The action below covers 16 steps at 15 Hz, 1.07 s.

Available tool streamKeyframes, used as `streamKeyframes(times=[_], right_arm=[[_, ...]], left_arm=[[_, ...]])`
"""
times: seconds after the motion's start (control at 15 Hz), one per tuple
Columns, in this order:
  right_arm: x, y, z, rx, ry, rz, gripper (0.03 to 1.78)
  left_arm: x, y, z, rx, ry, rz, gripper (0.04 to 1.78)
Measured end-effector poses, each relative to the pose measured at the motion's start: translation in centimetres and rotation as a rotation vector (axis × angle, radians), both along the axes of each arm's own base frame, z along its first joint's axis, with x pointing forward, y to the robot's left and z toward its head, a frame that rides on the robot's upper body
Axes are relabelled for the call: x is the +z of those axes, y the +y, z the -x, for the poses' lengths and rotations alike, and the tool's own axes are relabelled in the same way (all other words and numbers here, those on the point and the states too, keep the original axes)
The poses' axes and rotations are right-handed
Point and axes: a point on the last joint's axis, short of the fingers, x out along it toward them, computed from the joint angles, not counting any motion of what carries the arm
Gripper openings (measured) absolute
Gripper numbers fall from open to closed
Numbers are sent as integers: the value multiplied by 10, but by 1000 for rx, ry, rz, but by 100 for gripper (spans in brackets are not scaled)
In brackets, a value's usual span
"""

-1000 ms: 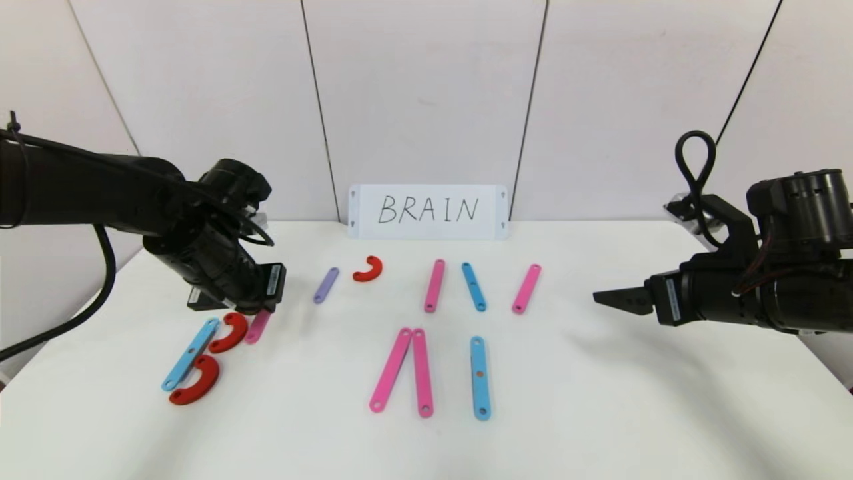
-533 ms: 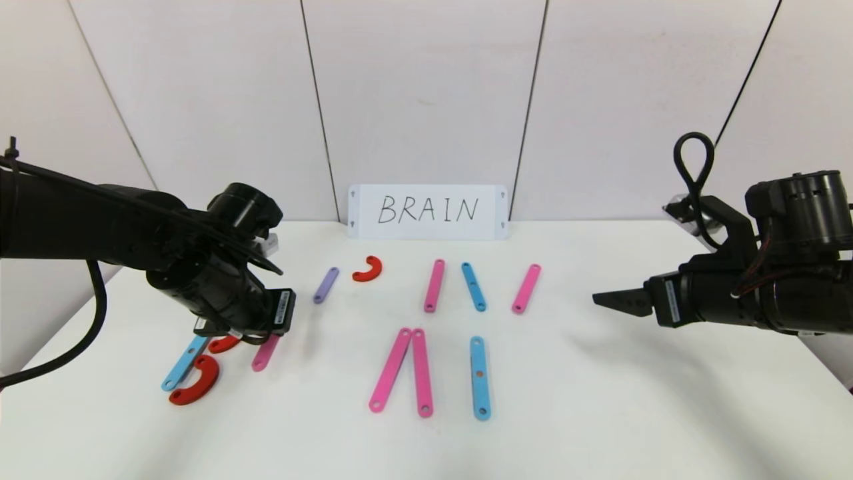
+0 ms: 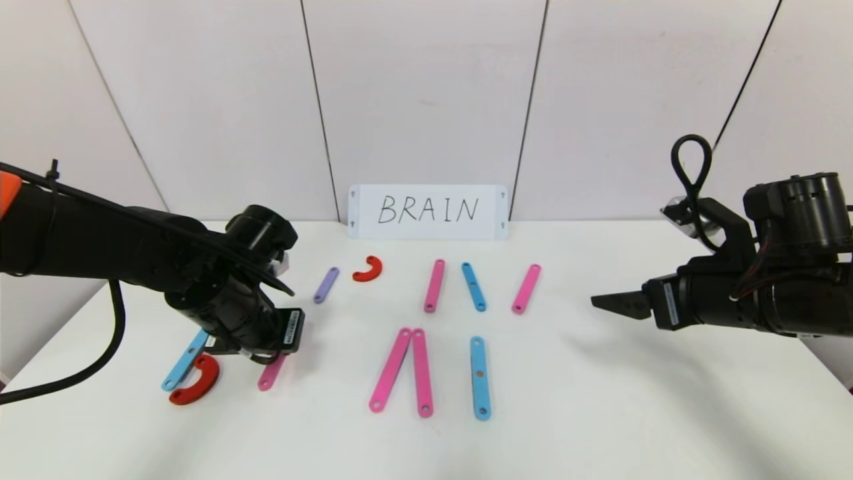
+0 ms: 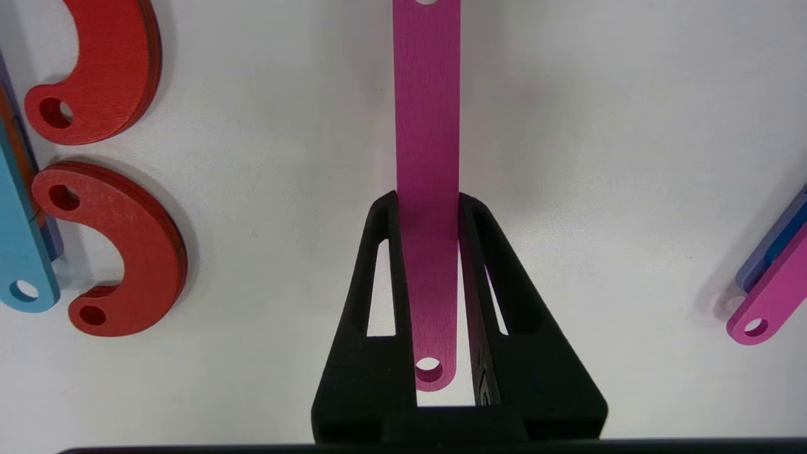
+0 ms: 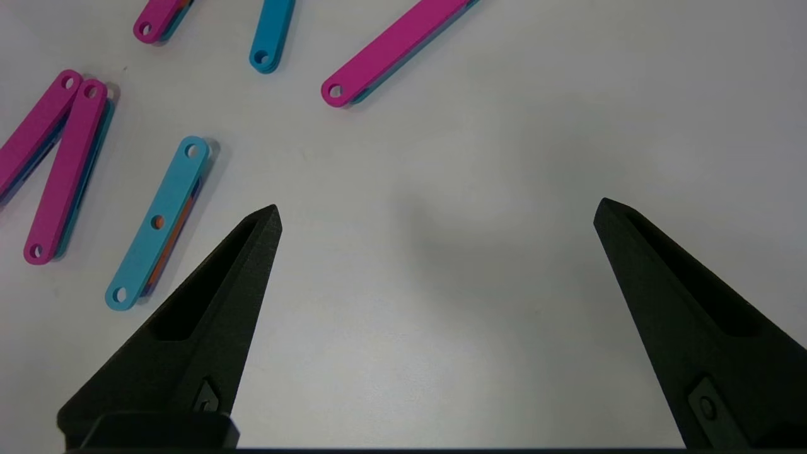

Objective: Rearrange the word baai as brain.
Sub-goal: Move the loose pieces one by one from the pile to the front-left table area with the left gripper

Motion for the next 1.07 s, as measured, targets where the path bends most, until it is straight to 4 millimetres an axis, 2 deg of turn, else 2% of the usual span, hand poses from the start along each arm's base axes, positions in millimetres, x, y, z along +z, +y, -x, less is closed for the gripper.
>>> streamKeyframes(times=[0.33, 1.07], right_arm=[[-1, 1, 0, 2, 4, 2, 174], [-3, 1, 1, 5, 10, 2, 174]], left_arm=[[-13, -3, -7, 8, 1, -27, 27], [-19, -2, -4, 10, 19, -55, 27]])
